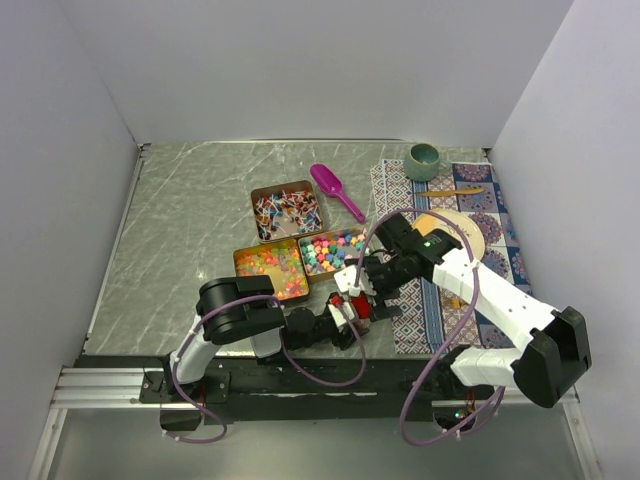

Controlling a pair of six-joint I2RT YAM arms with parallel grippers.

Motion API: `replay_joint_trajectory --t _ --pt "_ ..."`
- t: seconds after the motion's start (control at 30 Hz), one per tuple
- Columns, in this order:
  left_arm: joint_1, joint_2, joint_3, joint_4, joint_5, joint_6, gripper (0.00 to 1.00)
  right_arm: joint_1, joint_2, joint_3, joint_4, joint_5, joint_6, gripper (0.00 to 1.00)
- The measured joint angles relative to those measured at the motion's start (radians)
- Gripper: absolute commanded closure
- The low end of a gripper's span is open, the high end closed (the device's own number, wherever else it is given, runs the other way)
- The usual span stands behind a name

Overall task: Pack the candies
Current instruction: Screw the bottle lid onto the packing bottle.

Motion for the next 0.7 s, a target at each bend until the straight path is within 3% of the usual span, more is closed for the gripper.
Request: replay_joint_trajectory --t 0.23,0.27,0.33,0.7 --pt "0.0 0.0 0.0 0.0 0.0 0.0 0.89 0.023 0.0 0.0 -0.036 0.007 -0.071 0.0" --pt "0.0 0.0 -0.001 0.0 0.0 0.0 0.96 0.023 0.0 0.0 -0.047 0.013 -0.073 0.0" --pt "0.0 0.0 -0.003 0.0 0.0 0.0 0.99 0.023 -0.003 -0.006 -0.061 0.026 -0.074 0.0" --pt "0.009 0.0 -0.002 0.0 0.024 -0.025 0.99 0.009 -0.26 -0.155 -0.194 0.166 -0.051 0.0"
